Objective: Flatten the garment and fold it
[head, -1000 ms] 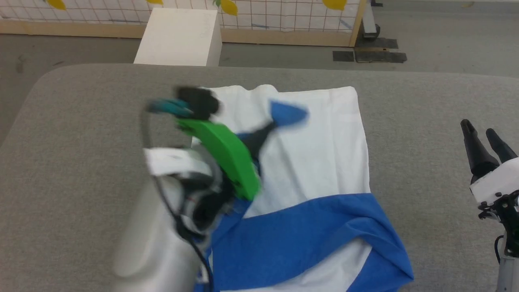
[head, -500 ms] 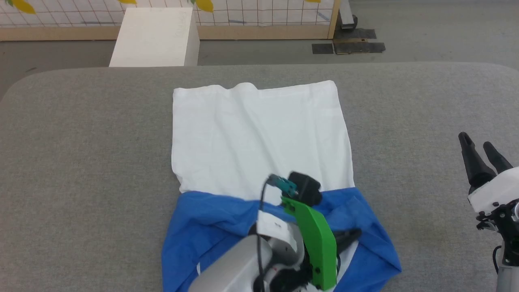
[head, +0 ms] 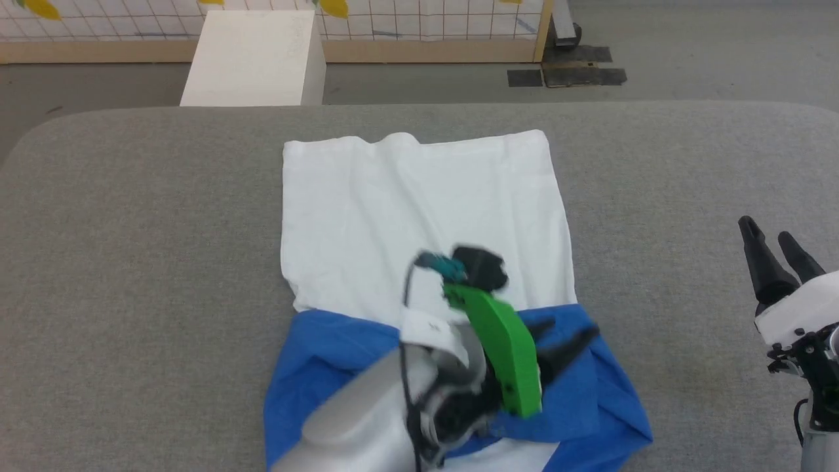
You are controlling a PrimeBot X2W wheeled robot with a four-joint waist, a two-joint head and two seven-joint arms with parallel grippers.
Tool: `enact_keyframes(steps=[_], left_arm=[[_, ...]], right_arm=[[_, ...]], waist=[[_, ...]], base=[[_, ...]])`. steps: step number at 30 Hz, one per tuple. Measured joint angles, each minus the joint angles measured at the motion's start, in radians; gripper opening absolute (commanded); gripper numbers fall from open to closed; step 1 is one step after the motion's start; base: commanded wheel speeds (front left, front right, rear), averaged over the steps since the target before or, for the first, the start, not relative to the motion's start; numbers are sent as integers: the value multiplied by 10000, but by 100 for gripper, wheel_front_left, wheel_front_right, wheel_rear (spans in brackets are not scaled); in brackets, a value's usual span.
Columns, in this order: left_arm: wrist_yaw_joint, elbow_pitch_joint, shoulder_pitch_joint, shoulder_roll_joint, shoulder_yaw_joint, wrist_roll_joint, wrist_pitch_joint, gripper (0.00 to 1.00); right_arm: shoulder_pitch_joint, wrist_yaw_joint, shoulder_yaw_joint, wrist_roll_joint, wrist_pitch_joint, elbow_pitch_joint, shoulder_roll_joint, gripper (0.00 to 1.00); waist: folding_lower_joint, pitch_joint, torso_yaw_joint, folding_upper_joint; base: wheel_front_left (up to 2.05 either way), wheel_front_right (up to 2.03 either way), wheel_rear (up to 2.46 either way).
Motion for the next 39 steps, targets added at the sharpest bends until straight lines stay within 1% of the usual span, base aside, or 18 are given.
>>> enact_keyframes(steps=[2,4,5,6,8,9,12,14,15,18,22,25,28,32,35,39], left_arm=[[-17,-102,-406,50,602,4,-612,100],[-15,-159,-685,259,1097,130,-1162,100],[31,-192,-924,583,1302,579,-1739,100],[104,-171,-1097,876,1411,989,-2044,100],[334,-176,-1237,1471,2042,1402,-3057,100],[483,-132,-1264,1847,2159,1772,-3407,100],[853,-17,-1187,2497,2754,2284,-4612,100],[1064,-21,-1002,2778,3229,2364,-5392,100],[1183,-13,-864,2959,3415,2523,-5620,100],[1499,-226,-362,3260,4086,2821,-5952,100],[1801,-947,187,3244,5005,3047,-6015,100],[1802,-1607,319,3131,5526,3536,-6042,100],[1801,-2121,340,2867,5887,3939,-6042,100],[1783,-2663,355,2658,6171,4391,-6042,100],[1718,-2853,377,2464,6203,4681,-6042,100],[1553,-2924,384,2161,6241,4823,-6042,100]], right_arm=[[0,2,8,0,0,-10,2,100],[-1,2,54,-2,2,-27,4,100],[-3,2,109,-2,2,-44,6,100],[-7,2,163,6,4,-58,4,100],[-24,2,290,23,2,-98,6,100],[-43,2,368,50,2,-134,8,100],[-120,2,593,88,4,-217,10,100],[-244,2,740,88,50,-255,10,100],[-337,2,830,96,58,-265,13,100],[-745,0,988,157,161,-263,15,100],[-1814,2,1227,-153,610,-132,19,100],[-2987,2,1386,-836,1308,293,-88,100],[-4282,0,1645,-1662,2123,961,-397,100],[-5933,2,2307,-2963,3149,2117,-940,100],[-6927,2,2633,-3519,3643,2934,-1244,100],[-7731,2,3120,-4090,4107,3837,-1363,100]], waist=[[0,-26,62,0],[0,-42,98,0],[0,-39,107,0],[0,-29,104,0],[0,23,104,0],[0,62,103,0],[0,210,112,-1],[0,339,123,-1],[0,424,131,-1],[0,705,161,-1],[1,1206,247,-1],[1,1658,362,-1],[1,2158,524,-1],[2,2861,780,-1],[2,3349,1018,-1],[3,3886,1435,-1]], base=[[0,0,0],[0,0,0],[0,0,0],[0,0,0],[0,0,0],[0,0,0],[0,0,0],[0,0,0],[0,0,0],[0,0,0],[0,0,0],[0,0,0],[0,0,0],[0,0,0],[0,0,0],[0,0,0]])
